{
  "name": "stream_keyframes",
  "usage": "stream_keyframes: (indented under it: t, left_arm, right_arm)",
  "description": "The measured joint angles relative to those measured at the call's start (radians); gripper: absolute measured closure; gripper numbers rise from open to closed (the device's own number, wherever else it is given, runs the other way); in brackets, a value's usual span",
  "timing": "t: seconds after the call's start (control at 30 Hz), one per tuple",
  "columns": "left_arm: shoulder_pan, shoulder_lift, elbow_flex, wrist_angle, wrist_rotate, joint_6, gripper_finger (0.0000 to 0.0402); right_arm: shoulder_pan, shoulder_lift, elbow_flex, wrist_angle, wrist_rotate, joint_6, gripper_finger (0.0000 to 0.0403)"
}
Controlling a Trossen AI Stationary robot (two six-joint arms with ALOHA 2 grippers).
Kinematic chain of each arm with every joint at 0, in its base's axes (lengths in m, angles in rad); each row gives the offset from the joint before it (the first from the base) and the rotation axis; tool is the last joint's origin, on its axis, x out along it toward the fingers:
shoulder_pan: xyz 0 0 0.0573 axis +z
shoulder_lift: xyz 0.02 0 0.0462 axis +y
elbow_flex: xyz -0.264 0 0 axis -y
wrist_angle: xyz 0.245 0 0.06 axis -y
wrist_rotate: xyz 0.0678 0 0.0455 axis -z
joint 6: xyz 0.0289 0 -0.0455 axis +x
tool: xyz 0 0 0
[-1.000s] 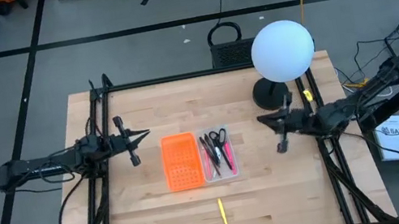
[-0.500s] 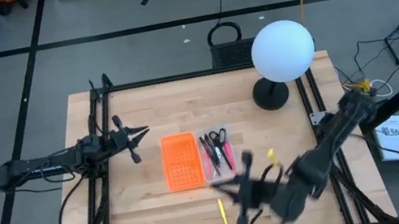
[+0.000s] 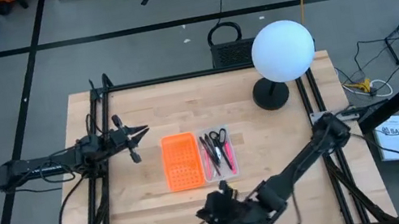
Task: Pick & place school supplies into a supply box
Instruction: Put the yellow pen into the supply box
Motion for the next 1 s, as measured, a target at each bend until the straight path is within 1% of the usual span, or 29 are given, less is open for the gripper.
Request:
stream_keyframes:
  t: [0.07, 0.13, 0.3, 0.37, 0.43, 0.57, 0.87, 1.0]
  left_arm:
    - [0.000, 0.000, 0.000, 0.001, 0.000, 0.000, 0.0353]
    - [0.000, 0.000, 0.000, 0.002, 0.000, 0.000, 0.0353]
    - [0.000, 0.000, 0.000, 0.000, 0.000, -0.001, 0.0353]
    - [0.000, 0.000, 0.000, -0.003, 0.000, -0.001, 0.0353]
    - [0.000, 0.000, 0.000, -0.005, 0.000, -0.001, 0.0353]
    - [0.000, 0.000, 0.000, -0.005, 0.000, -0.004, 0.0353]
    - [0.000, 0.000, 0.000, -0.006, 0.000, -0.003, 0.0353]
    - [0.000, 0.000, 0.000, -0.013, 0.000, -0.003, 0.0353]
  right_arm:
    - [-0.018, 0.028, 0.000, -0.060, -0.104, 0.103, 0.0351]
    - [-0.034, 0.054, 0.000, -0.115, -0.208, 0.191, 0.0317]
    - [-0.058, 0.111, 0.000, -0.281, -0.412, 0.410, 0.0224]
    - [-0.064, 0.131, -0.001, -0.327, -0.497, 0.478, 0.0196]
    - [-0.072, 0.146, -0.001, -0.342, -0.543, 0.520, 0.0176]
    - [-0.081, 0.160, -0.001, -0.332, -0.554, 0.560, 0.0161]
    - [-0.082, 0.167, -0.002, -0.356, -0.587, 0.670, 0.0169]
    - [-0.076, 0.167, -0.027, -0.345, -0.608, 0.711, 0.0172]
